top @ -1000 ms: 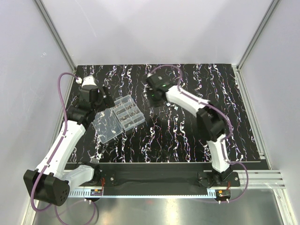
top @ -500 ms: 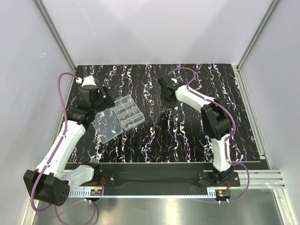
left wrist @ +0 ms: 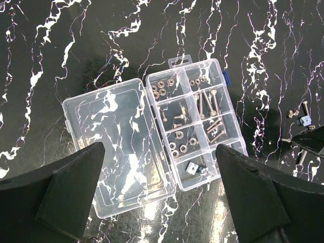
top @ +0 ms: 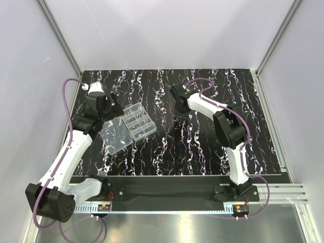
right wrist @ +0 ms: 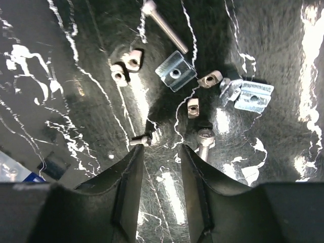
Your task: Sort the screws and nuts into containers
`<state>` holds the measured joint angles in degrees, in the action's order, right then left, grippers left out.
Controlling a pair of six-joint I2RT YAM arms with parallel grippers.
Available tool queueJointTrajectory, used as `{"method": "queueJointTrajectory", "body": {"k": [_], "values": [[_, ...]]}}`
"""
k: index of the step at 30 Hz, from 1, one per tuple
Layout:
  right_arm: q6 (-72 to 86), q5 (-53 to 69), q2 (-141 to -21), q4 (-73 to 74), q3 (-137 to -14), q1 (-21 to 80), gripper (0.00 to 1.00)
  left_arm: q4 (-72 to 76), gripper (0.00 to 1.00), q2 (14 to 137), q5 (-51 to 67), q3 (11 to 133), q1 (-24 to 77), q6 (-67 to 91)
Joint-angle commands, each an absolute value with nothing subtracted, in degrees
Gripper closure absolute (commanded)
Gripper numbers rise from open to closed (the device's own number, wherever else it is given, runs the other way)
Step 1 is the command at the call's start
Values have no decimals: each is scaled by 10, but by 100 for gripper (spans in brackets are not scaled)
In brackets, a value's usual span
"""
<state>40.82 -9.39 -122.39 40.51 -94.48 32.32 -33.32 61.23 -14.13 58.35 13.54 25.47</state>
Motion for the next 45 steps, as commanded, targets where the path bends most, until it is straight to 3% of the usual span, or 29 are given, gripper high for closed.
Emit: {"method": "queueJointTrajectory", "body": {"k": [1, 20, 30, 45], "values": [[449, -95, -1226, 426, -977, 327, 58, -315, 1, 605, -143, 578, 133, 251], [564, -54, -1265, 460, -1002, 327, 57, -314, 1, 602, -149, 577, 134, 250], [577, -76, -1288, 475, -1013, 327, 62, -318, 1, 600, -165, 578, 136, 248], [505, -132, -1313, 512, -991, 327, 97, -321, 1, 598, -176, 581, 141, 245]]}}
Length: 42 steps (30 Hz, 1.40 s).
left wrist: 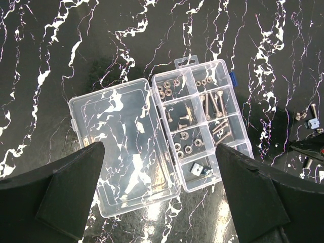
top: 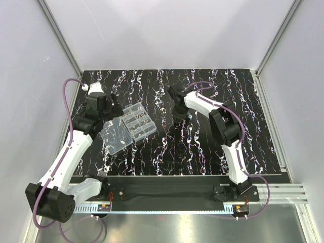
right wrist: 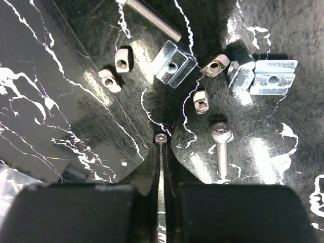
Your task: Sort the screws and nuts into containers
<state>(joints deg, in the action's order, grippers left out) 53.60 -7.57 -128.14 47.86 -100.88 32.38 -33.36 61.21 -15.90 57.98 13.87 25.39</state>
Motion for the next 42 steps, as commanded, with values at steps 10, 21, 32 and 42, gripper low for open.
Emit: {"method": "queueJointTrajectory", "body": {"k": [10, 21, 32, 42], "values": [[325, -99, -1208, 426, -971, 354, 100, -322, 1, 598, -174, 581, 141, 246], [127, 15, -1185, 391, -1076, 449, 100, -320, 1, 597, -166, 582, 142, 249], [163, 113, -1314, 345, -1223, 500, 100, -323, 1, 591, -178, 581, 141, 252], [177, 109, -1395, 339, -1317, 500, 100, -327, 1, 587, -189, 582, 141, 254]]}}
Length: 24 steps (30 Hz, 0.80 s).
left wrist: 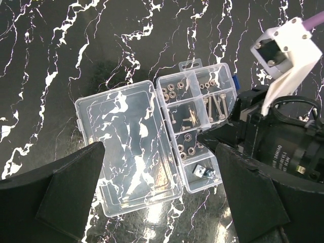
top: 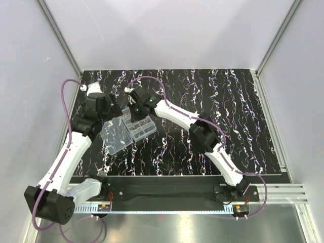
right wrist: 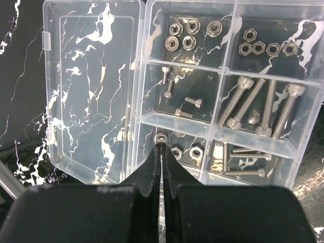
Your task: Sort the screws and nuts into containers
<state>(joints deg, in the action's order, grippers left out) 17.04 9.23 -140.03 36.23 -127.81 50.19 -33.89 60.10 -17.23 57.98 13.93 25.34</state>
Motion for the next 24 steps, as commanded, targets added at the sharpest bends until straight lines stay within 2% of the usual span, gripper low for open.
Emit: {"method": "queueJointTrajectory", "body": {"k": [1, 19, 22, 24], "values": [[177, 106, -1397, 333, -1319, 500, 100, -327, 1, 587, -189, 582, 141, 253], [160, 57, -1462, 332, -1373, 500, 98, -326, 1, 589, -191, 582, 142, 251], [157, 55, -1463, 335, -1377, 500, 86, -328, 1, 587, -193, 582, 142, 250], [162, 62, -1464, 342, -1387, 500, 71, -327, 1, 587, -194, 582, 142, 250]]}}
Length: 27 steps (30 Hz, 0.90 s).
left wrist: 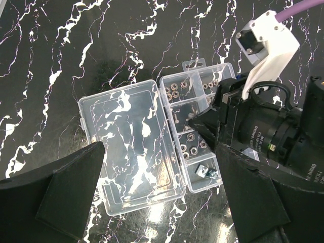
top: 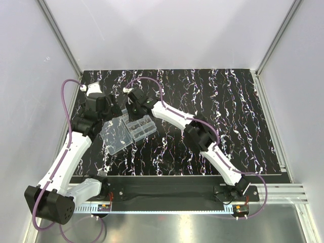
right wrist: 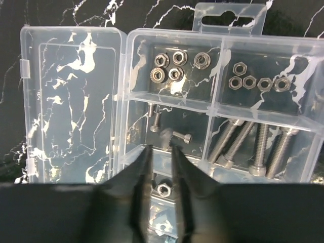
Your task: Sort the screws and nuts into containers
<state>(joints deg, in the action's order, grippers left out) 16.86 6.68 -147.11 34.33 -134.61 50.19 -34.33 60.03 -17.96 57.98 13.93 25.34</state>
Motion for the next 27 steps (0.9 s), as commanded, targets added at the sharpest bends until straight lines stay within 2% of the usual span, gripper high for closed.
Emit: {"method": "queueJointTrajectory", "body": {"k": [1, 2, 3, 5, 10, 13, 21, 27], "values": [[163, 67, -1463, 349, -1397, 500, 66, -328, 1, 588, -194, 583, 142, 250], [163, 73, -1462, 352, -1401, 500, 61, -327, 1, 587, -194, 582, 142, 250], [165, 74, -1456, 354, -1404, 500, 52, -328, 1, 587, -194, 583, 142, 250], [163, 73, -1449, 359, -1408, 500, 48, -328, 1, 588, -195, 582, 143, 250], [169, 39, -1415, 392, -1413, 490, 46, -329, 1, 584, -199, 583, 142, 250], [194, 3, -1359, 418, -1377, 440, 48, -329, 1, 582, -197, 583, 145, 251], [251, -109, -1192, 405, -1084, 313, 44, -326, 1, 583, -188, 582, 146, 251], [258, -145, -1182, 404, -1024, 283, 45, -325, 1, 581, -185, 583, 146, 250]]}}
